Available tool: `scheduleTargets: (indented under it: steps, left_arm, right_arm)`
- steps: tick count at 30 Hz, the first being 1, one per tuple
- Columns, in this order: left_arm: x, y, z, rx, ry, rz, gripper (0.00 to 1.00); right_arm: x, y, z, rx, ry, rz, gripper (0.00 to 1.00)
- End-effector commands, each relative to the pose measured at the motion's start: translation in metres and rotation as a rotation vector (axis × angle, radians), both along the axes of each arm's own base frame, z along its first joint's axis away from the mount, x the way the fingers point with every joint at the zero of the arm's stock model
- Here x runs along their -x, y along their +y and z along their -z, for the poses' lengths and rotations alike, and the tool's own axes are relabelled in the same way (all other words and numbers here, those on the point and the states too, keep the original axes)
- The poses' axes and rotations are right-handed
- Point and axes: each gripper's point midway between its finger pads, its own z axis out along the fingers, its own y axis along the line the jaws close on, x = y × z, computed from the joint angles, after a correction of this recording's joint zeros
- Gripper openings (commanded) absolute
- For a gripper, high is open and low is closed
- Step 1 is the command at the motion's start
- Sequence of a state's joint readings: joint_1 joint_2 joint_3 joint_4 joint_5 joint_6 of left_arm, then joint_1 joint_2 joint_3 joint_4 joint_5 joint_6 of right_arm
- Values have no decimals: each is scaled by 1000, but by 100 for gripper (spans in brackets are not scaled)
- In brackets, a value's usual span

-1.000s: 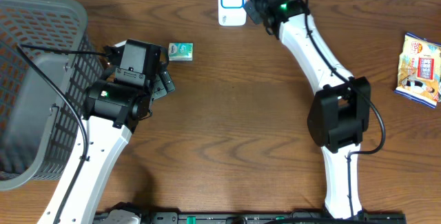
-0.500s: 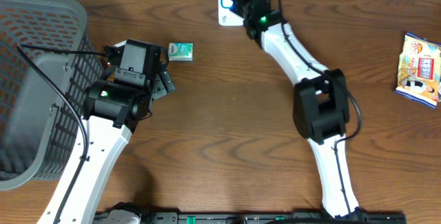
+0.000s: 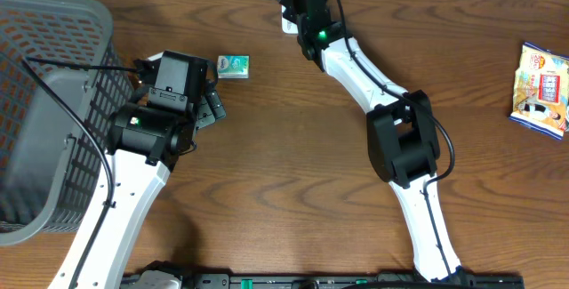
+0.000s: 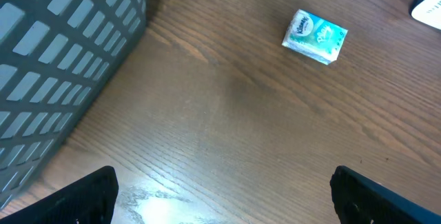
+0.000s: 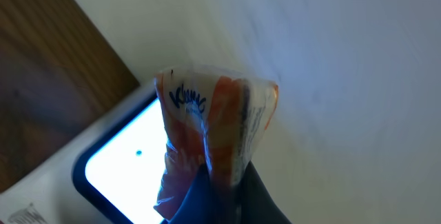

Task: Scan the item barcode
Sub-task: 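Raise the orange pack up to the scanner window, then carry the orange pack to the far right edge and release it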

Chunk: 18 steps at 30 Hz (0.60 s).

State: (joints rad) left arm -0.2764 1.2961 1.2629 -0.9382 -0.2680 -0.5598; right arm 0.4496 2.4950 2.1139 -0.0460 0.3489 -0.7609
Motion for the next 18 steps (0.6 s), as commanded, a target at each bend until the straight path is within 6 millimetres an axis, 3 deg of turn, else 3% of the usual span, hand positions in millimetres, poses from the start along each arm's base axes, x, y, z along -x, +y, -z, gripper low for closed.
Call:
scheduleTargets:
  steps: [1, 5, 8, 12, 18]
  left_arm:
    - [-1, 4, 0, -22, 3, -4, 98]
    - [-1, 4, 0, -22, 3, -4, 98]
    - [-1, 4, 0, -22, 3, -3, 98]
    - [-1, 4, 0, -22, 3, -4, 98]
    - [-1, 4, 0, -22, 3, -4, 98]
  right_arm:
    - [-5, -38, -41, -198, -34, 179, 1]
    - [-3, -83, -51, -311, 12, 302, 1]
    - [2, -127, -56, -335, 51, 401, 1]
    - [19, -207, -53, -328, 131, 583, 1]
    - [68, -323, -19, -203, 327, 831, 1]
